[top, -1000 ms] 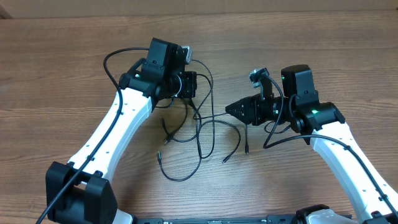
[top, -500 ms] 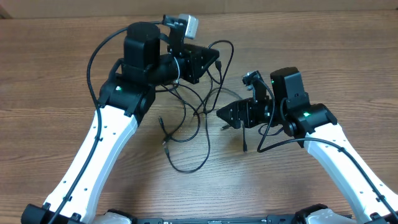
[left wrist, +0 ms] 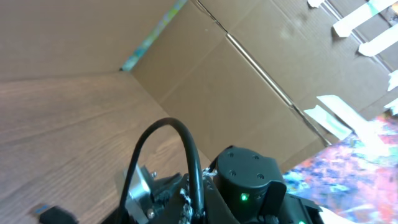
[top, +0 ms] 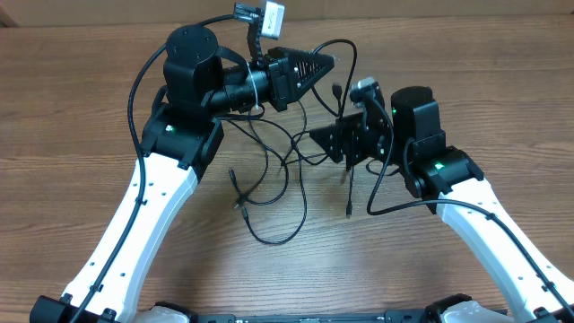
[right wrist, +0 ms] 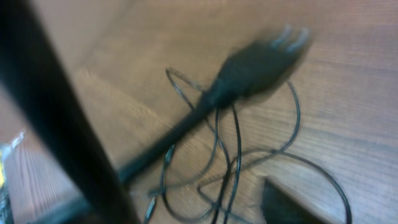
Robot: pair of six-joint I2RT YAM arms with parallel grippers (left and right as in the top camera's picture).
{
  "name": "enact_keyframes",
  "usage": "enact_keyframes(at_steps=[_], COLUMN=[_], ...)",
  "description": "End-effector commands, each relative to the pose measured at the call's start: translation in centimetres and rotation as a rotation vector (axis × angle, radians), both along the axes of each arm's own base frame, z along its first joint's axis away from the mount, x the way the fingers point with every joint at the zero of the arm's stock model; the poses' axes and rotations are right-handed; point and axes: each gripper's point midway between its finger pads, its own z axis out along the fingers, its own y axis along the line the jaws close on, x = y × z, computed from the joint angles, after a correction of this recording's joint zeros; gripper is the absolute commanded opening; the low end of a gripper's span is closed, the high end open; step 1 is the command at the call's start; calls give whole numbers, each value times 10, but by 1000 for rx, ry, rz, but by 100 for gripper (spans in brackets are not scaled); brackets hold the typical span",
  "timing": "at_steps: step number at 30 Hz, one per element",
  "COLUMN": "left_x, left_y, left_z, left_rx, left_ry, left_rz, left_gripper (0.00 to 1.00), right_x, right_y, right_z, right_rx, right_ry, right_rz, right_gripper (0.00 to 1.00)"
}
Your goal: Untangle cables
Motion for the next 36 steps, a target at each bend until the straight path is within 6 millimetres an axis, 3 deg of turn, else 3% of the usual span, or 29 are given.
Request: enact_keyframes(at_steps=[1,2,6,9,13,16,18,19,23,31,36], left_x=[-14,-14,-4,5,6,6,7,8,8,13,13], left_y=[0,1,6,15,24,28,30,30,30,53,76], left_z=[18,17,-9,-45,-84,-104,-116,-120,-131,-157,-177], left_rx=[-28,-21,84,193,301,363,388,395,425,565,682], left_ry=[-4,-9,-36,63,180,211,246,258,262,295,352], left_rz=[-38,-37,25,108,153,157,164,164,149,257,354], left_gripper=[4,4,5,9,14,22,47,54,71,73,73], right_x=[5,4,-11,-18,-12,-1,7,10,18,14,10], right_y=[1,1,-5,-8,-22,-48,-73,-85,-145,-267,-327], right_z=[5,2,-19,-25,-12,10,28,36,75,147,168], right_rx=[3,-1,-38,-39,-27,-20,-24,-29,-73,-125,-118], right_ry=[-23,-12,105,170,164,162,171,176,164,51,-30], right_rz=[-11,-11,-15,-35,-79,-151,-224,-262,-445,-818,-982], right_gripper=[12,4,4,4,4,4,4,3,4,4,4])
